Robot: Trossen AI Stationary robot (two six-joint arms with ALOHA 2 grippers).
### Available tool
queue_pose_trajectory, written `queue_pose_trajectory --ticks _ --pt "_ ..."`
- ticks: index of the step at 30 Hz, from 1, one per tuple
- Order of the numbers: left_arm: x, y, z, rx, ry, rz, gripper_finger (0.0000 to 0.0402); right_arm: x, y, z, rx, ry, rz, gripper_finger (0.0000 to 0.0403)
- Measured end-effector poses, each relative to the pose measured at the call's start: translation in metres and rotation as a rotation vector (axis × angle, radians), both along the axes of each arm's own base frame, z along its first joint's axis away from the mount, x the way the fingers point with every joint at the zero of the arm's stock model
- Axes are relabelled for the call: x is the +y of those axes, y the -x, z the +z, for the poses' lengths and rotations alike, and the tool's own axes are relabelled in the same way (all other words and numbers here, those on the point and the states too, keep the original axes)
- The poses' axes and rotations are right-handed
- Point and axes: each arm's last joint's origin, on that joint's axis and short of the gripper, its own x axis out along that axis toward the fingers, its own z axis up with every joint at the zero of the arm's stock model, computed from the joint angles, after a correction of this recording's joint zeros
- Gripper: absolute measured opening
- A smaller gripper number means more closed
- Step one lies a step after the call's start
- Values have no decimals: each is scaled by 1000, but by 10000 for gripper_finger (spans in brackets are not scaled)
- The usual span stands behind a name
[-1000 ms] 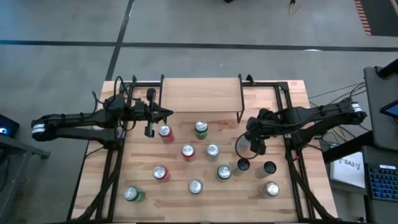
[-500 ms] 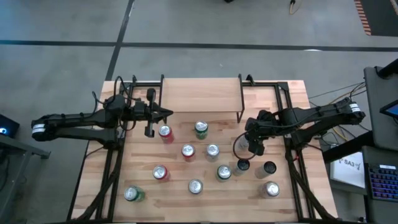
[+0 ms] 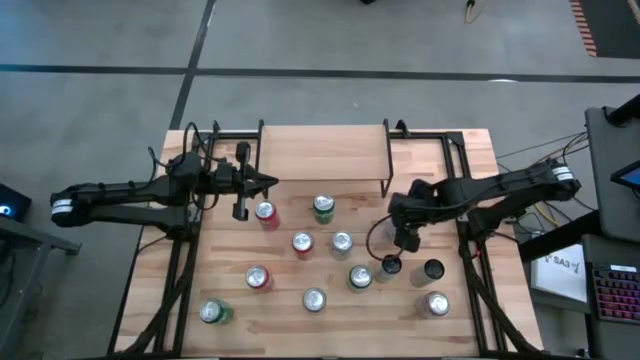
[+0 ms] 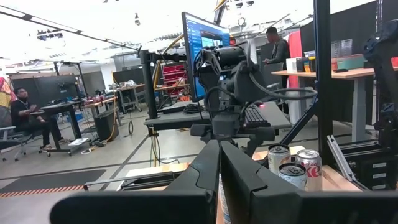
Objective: Place canned beverage on shelf
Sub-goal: Put the top white-blue soda can on the shelf
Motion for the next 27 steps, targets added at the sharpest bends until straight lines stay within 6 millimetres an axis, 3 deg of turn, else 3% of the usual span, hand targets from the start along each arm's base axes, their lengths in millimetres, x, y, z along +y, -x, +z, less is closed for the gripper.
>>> queue_pose_trajectory --ticks 20,27 --pt "0 0 0 0 3 -1 0 3 -18 -27 146 26 -18 324" --pt "0 0 0 0 8 -2 0 3 -20 -29 151 26 -20 264"
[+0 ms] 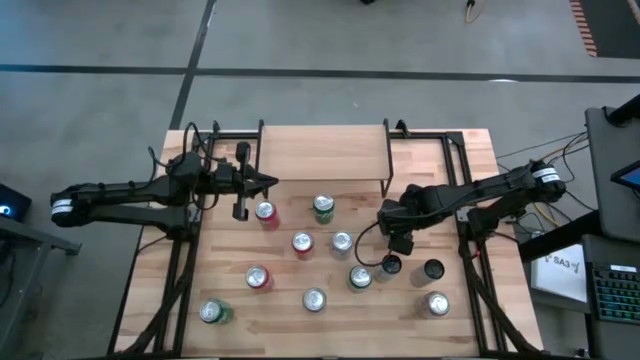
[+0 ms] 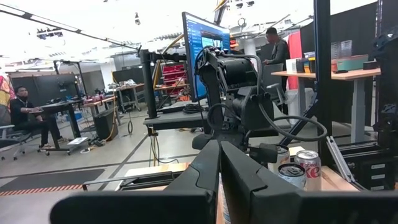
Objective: Place canned beverage on shelf
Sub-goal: Put the top white-blue soda can on the shelf
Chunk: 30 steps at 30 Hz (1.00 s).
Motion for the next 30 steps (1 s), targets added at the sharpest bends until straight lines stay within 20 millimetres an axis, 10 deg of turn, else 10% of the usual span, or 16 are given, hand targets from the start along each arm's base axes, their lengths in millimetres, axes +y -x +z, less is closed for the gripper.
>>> queue_pose_trajectory --ticks 20,30 --pt "0 0 0 1 27 -6 0 0 2 2 -6 -6 -22 246" --pt "0 0 0 0 27 -6 0 0 -2 37 -62 -12 -33 246"
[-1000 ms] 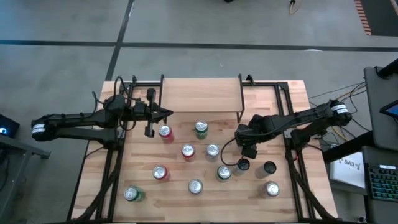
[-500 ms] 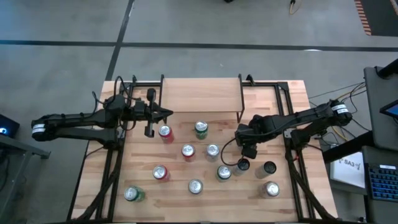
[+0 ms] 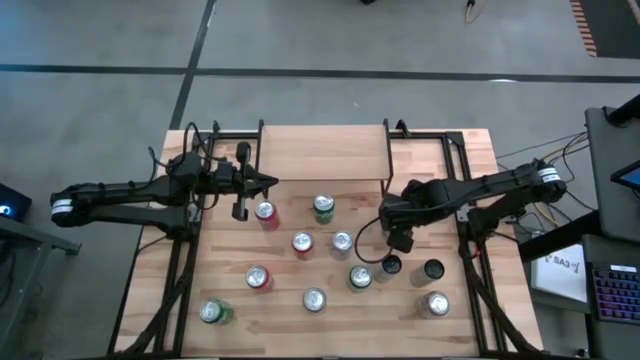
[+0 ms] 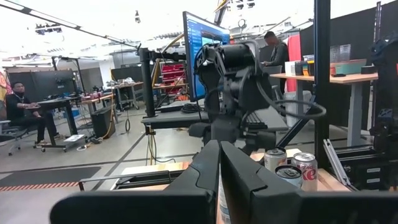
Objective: Place canned beverage on shelf
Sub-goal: Put the top white-blue soda can on the shelf
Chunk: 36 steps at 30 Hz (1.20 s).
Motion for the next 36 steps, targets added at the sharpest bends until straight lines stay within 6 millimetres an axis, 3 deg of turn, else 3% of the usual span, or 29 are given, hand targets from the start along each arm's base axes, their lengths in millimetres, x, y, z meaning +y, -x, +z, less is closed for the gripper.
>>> queue_pose_trajectory --ticks 16,24,36 --pt "0 0 0 -1 10 -2 0 0 12 75 -87 0 -25 246" --pt "0 0 0 -3 9 -2 0 0 10 101 -175 -14 6 246" --pt "0 0 1 -10 15 -3 0 4 -39 117 -159 37 155 247"
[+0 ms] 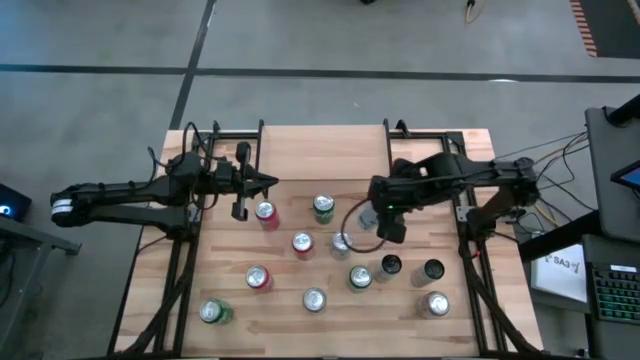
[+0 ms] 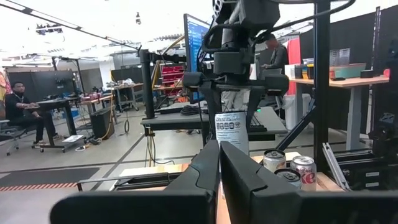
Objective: Place canned beverage on shelf
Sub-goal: Put the top white-blue soda can on the shelf
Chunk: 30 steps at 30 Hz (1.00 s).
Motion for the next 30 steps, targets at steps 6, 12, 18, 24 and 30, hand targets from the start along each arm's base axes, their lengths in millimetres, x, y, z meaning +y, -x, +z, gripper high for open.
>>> queue_pose_trajectory --ticks 6,12,18,24,30 --pt "0 0 1 -8 -1 0 0 -5 -25 8 -36 29 68 247" --pt "0 0 1 -8 -1 0 0 -22 -43 17 -69 126 91 247" --pt "0 1 1 -11 -1 0 0 -52 -62 14 -59 244 76 247" --pt "0 1 2 -18 -3 0 0 -90 -76 -2 5 280 16 247" --pt "0 2 3 -26 -4 0 0 -112 -76 -5 28 275 2 247"
